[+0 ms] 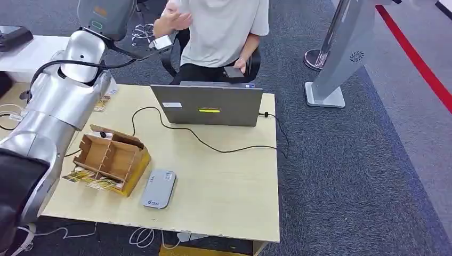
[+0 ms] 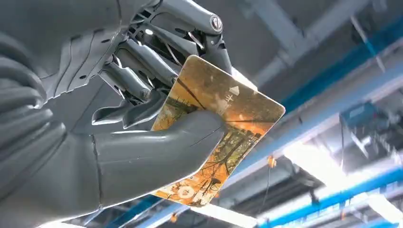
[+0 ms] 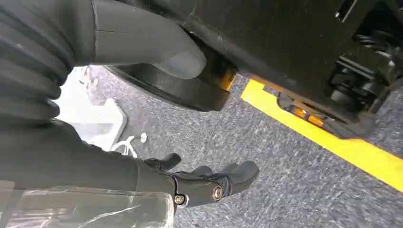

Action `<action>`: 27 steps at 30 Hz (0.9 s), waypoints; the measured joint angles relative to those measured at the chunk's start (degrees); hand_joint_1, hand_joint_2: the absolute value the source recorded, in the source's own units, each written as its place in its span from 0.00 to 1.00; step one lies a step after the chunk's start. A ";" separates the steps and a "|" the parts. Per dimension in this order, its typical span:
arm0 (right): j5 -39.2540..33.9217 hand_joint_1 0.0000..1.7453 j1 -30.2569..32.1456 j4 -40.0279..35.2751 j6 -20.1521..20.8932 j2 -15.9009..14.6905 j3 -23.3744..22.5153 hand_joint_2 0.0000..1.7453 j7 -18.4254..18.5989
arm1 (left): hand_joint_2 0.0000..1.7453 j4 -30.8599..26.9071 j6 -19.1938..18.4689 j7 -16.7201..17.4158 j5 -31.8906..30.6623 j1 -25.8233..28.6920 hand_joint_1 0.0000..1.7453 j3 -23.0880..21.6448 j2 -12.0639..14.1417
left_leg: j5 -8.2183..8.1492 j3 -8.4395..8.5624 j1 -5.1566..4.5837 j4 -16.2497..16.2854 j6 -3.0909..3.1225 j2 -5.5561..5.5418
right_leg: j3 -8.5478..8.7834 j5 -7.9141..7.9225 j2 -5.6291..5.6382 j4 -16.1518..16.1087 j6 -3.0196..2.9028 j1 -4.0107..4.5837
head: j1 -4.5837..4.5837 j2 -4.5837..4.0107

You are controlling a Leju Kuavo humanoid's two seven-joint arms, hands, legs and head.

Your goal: Pass the card to the sensor for recognition and then transmit it.

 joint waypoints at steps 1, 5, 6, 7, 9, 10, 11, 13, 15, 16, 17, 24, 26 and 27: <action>0.00 0.00 -0.01 0.00 0.02 0.06 0.09 1.00 0.00 | 1.00 1.68 0.15 0.04 0.02 -0.46 1.00 0.00 -0.33 | 0.00 0.00 0.00 0.00 0.00 -0.01 | 0.00 0.00 0.00 0.00 0.00 0.00 | -0.05 0.00; 0.00 0.00 0.02 0.00 0.02 0.24 0.20 1.00 0.00 | 1.00 5.51 0.26 0.20 0.09 -1.13 1.00 0.00 -1.13 | 0.00 -0.04 -0.01 0.00 0.00 0.00 | -0.04 0.00 0.00 0.00 0.00 -0.01 | -0.04 0.00; -0.02 0.00 0.02 0.00 0.00 0.28 0.20 1.00 0.00 | 1.00 6.21 0.26 0.20 0.09 -1.26 1.00 0.00 -1.20 | 0.00 -0.05 -0.01 0.00 0.00 0.00 | -0.04 0.00 0.00 0.00 0.00 -0.01 | -0.02 0.00; -0.04 0.00 0.02 0.00 0.00 0.28 0.22 1.00 0.00 | 1.00 6.74 0.29 0.20 0.11 -1.37 1.00 0.00 -1.24 | 0.00 -0.05 -0.01 0.00 0.00 0.00 | -0.05 0.00 0.00 0.00 0.00 -0.01 | -0.04 0.00; -0.11 0.00 0.02 0.00 -0.02 0.31 0.22 1.00 0.00 | 1.00 7.66 0.31 0.20 0.15 -1.62 1.00 0.00 -1.27 | 0.00 -0.05 -0.01 0.00 0.00 0.00 | -0.05 0.00 0.00 0.00 0.00 -0.01 | -0.02 0.00; -0.11 0.00 0.02 0.00 -0.09 0.31 0.24 1.00 0.00 | 1.00 7.97 0.24 0.17 0.17 -1.73 0.00 0.00 -1.27 | 0.00 -0.05 -0.01 0.00 0.00 0.00 | -0.05 0.00 0.00 0.00 0.00 -0.01 | -0.04 0.00; -0.11 0.00 0.02 0.00 -0.09 0.31 0.24 1.00 0.00 | 1.00 8.36 -0.07 -0.13 0.15 -1.87 0.00 0.00 -1.27 | 0.00 -0.05 -0.01 0.00 0.00 0.00 | -0.05 0.00 -0.01 0.00 0.00 -0.01 | -0.02 0.00; -0.22 0.00 0.02 0.00 -0.09 0.31 0.26 1.00 0.00 | 1.00 9.13 -0.96 -0.37 0.15 -2.20 0.00 0.00 -1.31 | 0.00 -0.04 -0.01 0.00 0.00 0.00 | -0.05 0.00 -0.01 0.00 0.00 -0.01 | -0.02 0.00; -0.37 0.00 0.02 0.00 -0.09 0.31 0.35 1.00 -0.04 | 1.00 9.87 -1.81 -1.01 0.24 -2.64 0.00 0.02 -1.59 | 0.00 -0.05 0.00 0.00 0.00 -0.01 | -0.05 0.00 -0.01 0.00 0.00 -0.01 | -0.02 0.00; -0.44 0.00 0.02 0.00 -0.07 0.31 0.44 1.00 -0.04 | 1.00 10.19 -1.83 -1.03 0.24 -2.77 0.00 0.00 -1.77 | 0.00 -0.05 -0.01 0.00 0.00 -0.01 | -0.05 0.00 -0.01 0.00 0.00 -0.01 | -0.04 0.00; -0.46 0.00 0.02 0.00 -0.09 0.31 0.50 1.00 -0.11 | 1.00 10.33 -1.83 -0.98 0.20 -2.81 0.00 0.02 -1.92 | 0.00 -0.05 -0.01 0.00 0.00 -0.01 | -0.05 0.00 -0.01 0.00 0.00 -0.01 | -0.02 0.00; -1.68 0.00 0.25 0.00 -1.07 0.31 0.55 1.00 -0.57 | 1.00 9.21 -1.49 -0.68 1.14 -1.37 0.00 0.00 -3.43 | 0.00 -0.07 -0.07 0.00 0.01 -0.05 | -0.06 0.00 -0.03 -0.01 0.00 -0.06 | -0.04 0.00; -2.23 0.00 0.48 0.00 -1.29 0.31 0.55 1.00 -0.88 | 1.00 6.12 -1.86 -1.71 2.61 0.51 0.00 0.00 -3.56 | 0.00 -0.08 -0.08 0.00 0.01 -0.06 | -0.06 0.00 -0.04 -0.01 0.01 -0.06 | -0.02 0.00; -2.76 0.00 0.57 0.00 -1.66 0.31 0.55 1.00 -1.05 | 1.00 4.48 -2.16 -2.50 3.66 1.71 0.00 0.00 -3.56 | 0.00 -0.08 -0.08 0.00 0.01 -0.06 | -0.06 0.00 -0.05 -0.01 0.01 -0.06 | -0.04 0.00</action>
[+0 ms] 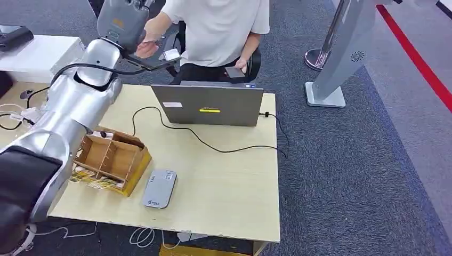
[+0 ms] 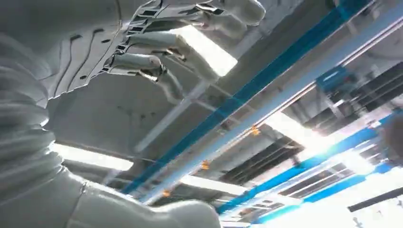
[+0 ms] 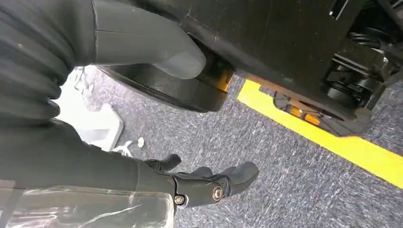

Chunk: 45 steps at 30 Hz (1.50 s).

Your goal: Pass the card to the sensor for recognition and then transmit it.

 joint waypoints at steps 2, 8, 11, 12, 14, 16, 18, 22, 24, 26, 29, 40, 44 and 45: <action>-1.15 0.00 0.35 0.00 -0.67 0.00 -0.04 1.00 -0.59 | 1.00 -6.17 -2.13 -1.59 3.71 3.33 0.00 0.00 0.53 | -0.01 -0.01 -0.02 -0.01 0.01 0.01 | 0.01 0.00 0.00 0.00 0.00 -0.02 | -0.02 0.00; -4.52 0.00 1.82 0.02 -2.51 -0.02 -1.27 1.00 -3.02 | 1.00 -30.02 -11.09 -4.83 15.32 16.13 0.00 -0.46 8.07 | -0.08 -0.02 -0.01 -0.14 0.01 0.23 | -0.05 -0.02 0.18 0.01 -0.01 -0.01 | -0.02 0.00; -7.15 0.00 2.91 0.11 -3.52 -0.07 -2.78 1.00 -5.01 | 1.00 -45.47 -15.76 -5.64 20.63 24.69 0.00 -0.70 18.34 | -0.22 0.20 -0.01 -0.24 -0.11 0.70 | -0.12 -0.10 0.53 0.01 -0.14 -0.02 | -0.06 0.00; -7.72 0.00 3.06 0.11 -3.69 -0.09 -3.26 1.00 -5.40 | 1.00 -49.01 -15.82 -5.86 21.73 27.34 0.00 -0.70 20.78 | -0.21 0.19 0.01 -0.25 -0.11 0.70 | -0.15 -0.12 0.51 0.00 -0.16 -0.01 | -0.17 0.00; -8.69 0.00 3.27 0.22 -3.82 -0.33 -4.00 1.00 -5.92 | 1.00 -56.19 -15.19 -6.38 23.03 33.32 0.00 -0.42 26.97 | -0.23 0.20 -0.02 -0.31 -0.12 0.57 | -0.08 -0.28 0.37 0.01 -0.19 -0.01 | -0.13 0.00; -9.62 0.00 3.47 0.28 -4.04 -0.46 -4.72 1.00 -6.30 | 1.00 -62.33 -13.75 -7.33 24.02 41.12 0.00 0.89 31.92 | -0.31 0.25 -0.01 -0.33 -0.19 0.63 | -0.09 -0.34 0.41 0.01 -0.17 -0.01 | -0.13 0.00; -10.49 0.00 3.61 0.42 -4.17 -0.57 -5.25 1.00 -6.71 | 1.00 -66.71 -11.25 -8.87 23.73 49.30 0.00 4.05 35.13 | -0.35 0.23 -0.03 -0.33 -0.18 0.62 | -0.12 -0.38 0.41 -0.01 -0.16 -0.03 | -0.11 0.00; -11.71 0.00 3.83 0.50 -4.35 -0.74 -5.97 1.00 -7.10 | 1.00 -73.33 -5.92 -12.17 20.41 66.88 0.00 10.93 38.10 | -0.52 0.25 -0.06 -0.32 -0.03 0.60 | -0.08 -0.59 0.35 -0.03 -0.14 -0.04 | -0.07 0.00; -12.26 0.00 3.89 0.59 -4.39 -0.90 -6.25 1.00 -7.17 | 1.00 -75.43 -5.48 -12.30 19.88 73.28 0.00 13.03 38.53 | -0.57 0.24 -0.07 -0.30 0.03 0.52 | -0.04 -0.65 0.28 -0.04 -0.07 -0.05 | -0.07 0.00; -12.61 0.00 3.90 0.61 -4.41 -0.98 -6.34 1.00 -7.17 | 1.00 -76.52 -5.86 -11.95 19.82 78.45 0.00 14.78 38.51 | -0.59 0.24 -0.08 -0.29 0.06 0.47 | 0.00 -0.66 0.20 -0.05 -0.05 -0.06 | -0.07 0.00; -12.98 0.00 3.91 0.63 -4.41 -1.09 -6.43 1.00 -7.08 | 1.00 -76.78 -7.30 -9.88 19.27 83.80 0.00 15.58 38.16 | -0.59 0.24 -0.08 -0.28 0.06 0.45 | 0.01 -0.66 0.18 -0.05 -0.05 -0.06 | -0.07 0.00; -13.24 0.00 3.89 0.63 -4.54 -1.14 -6.36 1.00 -6.56 | 1.00 -70.69 -4.39 1.79 16.60 88.04 0.00 16.11 32.87 | -0.57 0.28 -0.09 -0.27 0.07 0.23 | 0.10 -0.65 -0.03 -0.05 -0.05 -0.06 | -0.07 0.00; -13.09 0.00 3.84 0.63 -4.65 -1.14 -6.03 1.00 -6.32 | 1.00 -64.17 -1.13 2.89 15.03 85.67 0.00 18.99 27.05 | -0.56 0.28 -0.08 -0.25 0.08 0.15 | 0.15 -0.65 -0.11 -0.05 -0.05 -0.05 | -0.04 0.00; -12.96 0.00 3.79 0.63 -4.68 -1.14 -5.82 1.00 -6.10 | 1.00 -62.90 -1.26 2.74 14.71 85.12 0.00 19.91 25.93 | -0.56 0.28 -0.08 -0.25 0.08 0.15 | 0.16 -0.65 -0.11 -0.05 -0.05 -0.05 | -0.07 0.00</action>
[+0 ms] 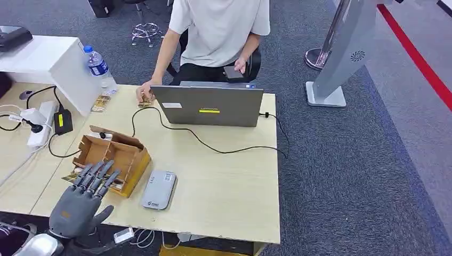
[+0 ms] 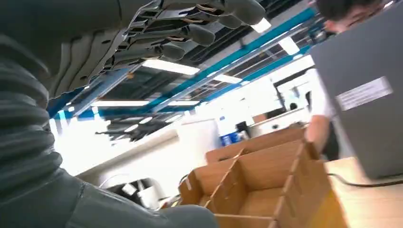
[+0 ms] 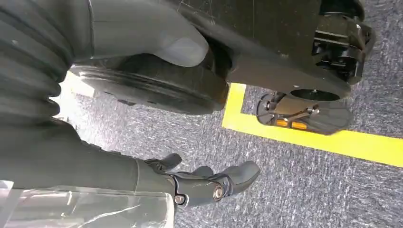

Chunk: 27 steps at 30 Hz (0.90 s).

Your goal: Pass the card to the sensor for recognition and then transmit it.

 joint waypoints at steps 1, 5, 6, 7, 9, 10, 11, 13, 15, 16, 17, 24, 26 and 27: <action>0.04 0.00 -0.04 0.00 0.00 0.00 0.24 1.00 0.11 | 1.00 1.22 -0.24 -0.24 -0.42 -0.48 0.00 0.87 -1.20 | 0.00 0.01 0.00 0.01 0.00 0.00 | 0.00 0.00 0.00 0.00 0.00 0.00 | -0.02 0.00; 0.04 0.00 -0.14 0.00 0.02 0.00 1.18 1.00 0.26 | 1.00 5.69 -1.99 -1.25 -1.34 -2.17 0.00 4.03 -4.59 | 0.00 0.01 0.00 0.02 0.00 -0.01 | 0.00 0.00 0.00 0.00 0.00 0.00 | -0.02 0.00; 0.04 0.00 -0.15 0.00 0.02 0.00 1.27 1.00 0.29 | 1.00 6.44 -2.01 -1.31 -1.38 -2.44 0.00 4.58 -4.99 | 0.00 0.01 0.00 0.02 0.00 -0.01 | 0.00 0.00 0.00 0.00 0.00 0.00 | -0.02 0.00; 0.07 0.00 -0.17 0.00 0.02 0.00 1.40 1.00 0.31 | 1.00 7.15 -2.04 -1.42 -1.38 -2.77 0.00 5.16 -5.45 | 0.00 0.01 0.01 0.02 0.00 -0.01 | 0.01 0.00 -0.01 0.00 0.00 0.01 | 0.00 0.00; 0.24 0.00 -0.20 0.00 0.04 0.00 1.69 1.00 0.44 | 1.00 8.47 -2.19 -1.62 -1.38 -3.32 0.00 6.08 -6.04 | 0.00 0.01 0.00 0.02 0.00 -0.02 | 0.01 0.00 -0.02 0.00 0.00 0.00 | -0.02 0.00; 0.33 0.00 -0.22 0.00 0.09 0.00 1.84 1.00 0.46 | 1.00 9.19 -2.47 -1.62 -1.34 -3.60 0.00 6.61 -6.43 | 0.00 0.00 0.01 0.02 0.00 -0.02 | 0.00 0.00 -0.02 0.00 0.00 0.01 | -0.02 0.00; 0.37 0.00 -0.24 0.00 0.11 0.00 2.04 1.00 0.46 | 1.00 9.71 -2.58 -1.62 -1.31 -3.85 0.00 6.91 -6.59 | 0.00 0.01 0.01 0.02 0.00 -0.01 | 0.00 0.00 -0.02 0.00 0.00 0.01 | 0.00 0.00; 0.41 0.00 -0.29 0.00 0.18 0.00 2.39 1.00 0.50 | 1.00 10.93 -3.04 -1.75 -1.38 -4.55 0.00 7.54 -7.09 | 0.00 0.00 0.01 0.02 0.00 -0.02 | 0.00 0.00 -0.02 0.00 0.00 0.01 | 0.00 0.00; 0.55 0.00 -0.31 0.00 0.20 0.00 2.52 1.00 0.57 | 1.00 11.87 -3.19 -1.88 -1.42 -5.15 0.00 7.87 -7.44 | 0.00 0.00 0.01 0.02 0.00 -0.02 | 0.00 0.00 -0.03 0.00 0.00 0.01 | -0.02 0.00; 0.55 0.00 -0.31 0.00 0.20 0.00 2.54 1.00 0.57 | 1.00 12.18 -3.24 -2.01 -1.47 -5.47 0.00 7.98 -7.59 | 0.00 0.00 0.01 0.02 0.00 -0.02 | 0.00 0.00 -0.03 0.00 0.00 0.01 | 0.00 0.00; 0.55 0.00 -0.31 0.00 0.20 0.00 2.62 1.00 0.57 | 1.00 12.59 -3.32 -2.21 -1.47 -5.90 0.00 8.09 -7.81 | 0.00 0.00 0.00 0.02 0.00 -0.03 | 0.01 0.00 -0.03 0.00 0.00 0.00 | 0.00 0.00; 0.72 0.00 -0.35 0.00 0.33 0.00 3.08 1.00 0.57 | 1.00 14.67 -3.72 -2.49 -1.21 -7.74 0.00 8.57 -8.79 | 0.00 0.01 0.01 0.04 0.00 -0.03 | 0.02 0.00 -0.05 0.00 0.00 0.01 | 0.00 0.00; 0.72 0.00 -0.38 0.00 0.35 0.00 3.28 1.00 0.57 | 1.00 15.09 -3.76 -2.49 -1.21 -7.85 0.00 8.79 -8.86 | 0.00 0.01 0.01 0.04 0.00 -0.02 | 0.01 0.00 -0.03 0.00 0.00 0.01 | 0.00 0.00; 0.72 0.00 -0.39 0.00 0.35 0.00 3.43 1.00 0.57 | 1.00 15.31 -3.78 -2.52 -1.21 -7.90 0.00 8.92 -8.88 | 0.00 0.01 0.01 0.04 0.00 -0.01 | 0.00 0.00 -0.03 0.00 0.00 0.01 | -0.02 0.00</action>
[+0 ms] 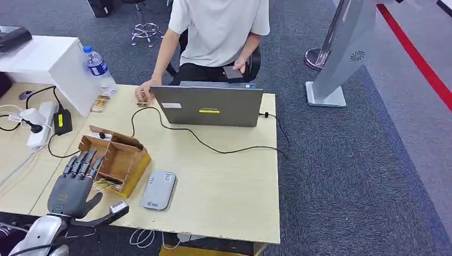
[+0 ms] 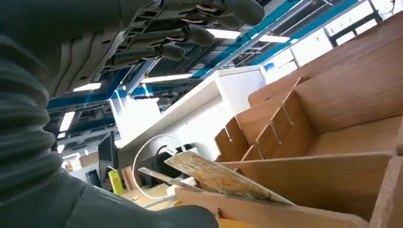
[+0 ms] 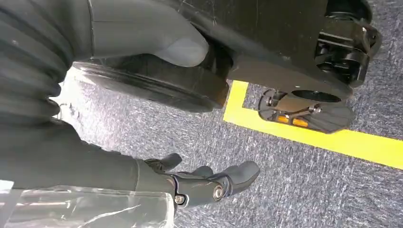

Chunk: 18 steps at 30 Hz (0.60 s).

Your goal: Pass the card to the sensor for recognition and then transmit it.

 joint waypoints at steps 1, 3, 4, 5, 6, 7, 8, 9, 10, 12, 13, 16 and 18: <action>0.00 0.00 -0.02 0.00 0.00 0.00 0.15 1.00 0.00 | 1.00 0.13 0.00 -0.11 0.00 -0.05 0.00 0.07 0.00 | 0.00 0.00 0.00 0.00 0.00 0.00 | 0.00 0.00 0.00 0.00 0.00 0.00 | 0.02 0.00; 0.00 0.00 -0.06 0.00 0.02 0.00 0.33 1.00 0.00 | 1.00 0.37 -0.02 -0.31 0.00 -0.14 0.36 0.09 -0.06 | 0.00 0.00 0.00 0.00 0.00 -0.01 | 0.00 0.00 -0.01 0.00 0.00 0.00 | 0.02 0.00; 0.00 0.00 -0.06 0.00 0.02 0.00 0.42 1.00 0.00 | 1.00 0.50 -0.11 -0.31 0.00 -0.22 1.00 0.11 -0.17 | 0.00 -0.01 0.00 0.00 0.00 -0.01 | 0.00 0.00 -0.02 0.00 0.00 0.00 | 0.02 0.00; -0.02 0.00 -0.06 0.00 0.02 0.00 0.44 1.00 0.00 | 1.00 0.64 -0.20 -0.31 0.00 -0.32 1.00 0.13 -0.33 | 0.00 -0.01 0.00 0.00 0.00 -0.01 | 0.00 0.00 -0.01 0.00 0.00 0.00 | 0.00 0.00; -0.02 0.00 -0.06 0.00 0.00 0.00 0.46 1.00 0.00 | 1.00 0.79 -0.24 -0.31 0.00 -0.41 1.00 0.13 -0.42 | 0.00 -0.01 0.00 0.00 0.00 -0.01 | 0.00 0.00 -0.01 0.00 0.00 0.00 | 0.02 0.00; -0.04 0.00 -0.07 0.00 0.00 0.00 0.46 1.00 0.00 | 1.00 0.88 -0.44 -0.31 0.00 -0.46 1.00 0.13 -0.46 | 0.00 -0.01 0.00 0.00 0.00 0.00 | 0.01 0.00 -0.01 0.00 0.00 0.00 | 0.02 0.00; -0.15 0.00 -0.07 0.00 0.00 0.00 0.46 1.00 0.00 | 1.00 0.99 -0.63 -0.31 0.11 -0.50 1.00 0.15 -0.46 | 0.00 -0.01 0.00 0.00 0.00 0.00 | 0.01 0.00 -0.01 0.00 0.00 0.00 | 0.02 0.00; -0.20 0.00 -0.07 0.00 0.00 0.00 0.46 1.00 0.00 | 1.00 1.05 -1.10 -0.33 0.36 -0.53 1.00 0.15 -0.46 | 0.00 0.00 0.00 0.00 0.00 -0.01 | 0.01 0.00 -0.01 0.00 0.00 0.00 | 0.02 0.00; -0.22 0.00 -0.07 0.00 0.00 0.00 0.46 1.00 0.00 | 1.00 1.05 -1.64 -0.33 0.79 -0.53 1.00 0.15 -0.46 | 0.00 -0.01 0.00 0.00 0.00 -0.01 | 0.01 0.00 -0.01 0.00 0.00 0.00 | 0.02 0.00; -0.35 0.00 -0.06 0.00 0.04 0.00 0.48 1.00 0.00 | 1.00 1.05 -2.58 -0.52 1.68 -0.53 1.00 0.18 -0.46 | 0.00 -0.01 0.00 0.00 0.00 -0.01 | 0.02 0.00 -0.01 0.00 0.00 0.00 | 0.02 0.00; -0.35 0.00 -0.06 0.00 0.07 0.00 0.50 1.00 -0.02 | 1.00 1.05 -3.00 -0.68 2.12 -0.53 1.00 0.20 -0.46 | 0.00 -0.01 0.00 0.00 0.00 -0.01 | 0.01 0.00 -0.01 0.00 0.00 0.00 | 0.00 0.00; -0.44 0.00 -0.06 0.00 0.09 0.00 0.57 1.00 -0.02 | 1.00 1.05 -3.91 -1.01 3.19 -0.54 1.00 0.37 -0.48 | 0.00 0.00 0.00 0.00 0.00 -0.01 | 0.01 0.00 -0.01 0.00 0.00 0.00 | 0.00 0.00; -0.65 0.00 -0.07 0.00 0.09 0.00 0.68 1.00 -0.02 | 1.00 1.05 -4.72 -1.11 4.04 -0.55 1.00 0.46 -0.48 | 0.00 0.00 0.00 0.00 0.00 -0.01 | 0.01 0.00 -0.01 0.00 0.00 0.00 | 0.00 0.00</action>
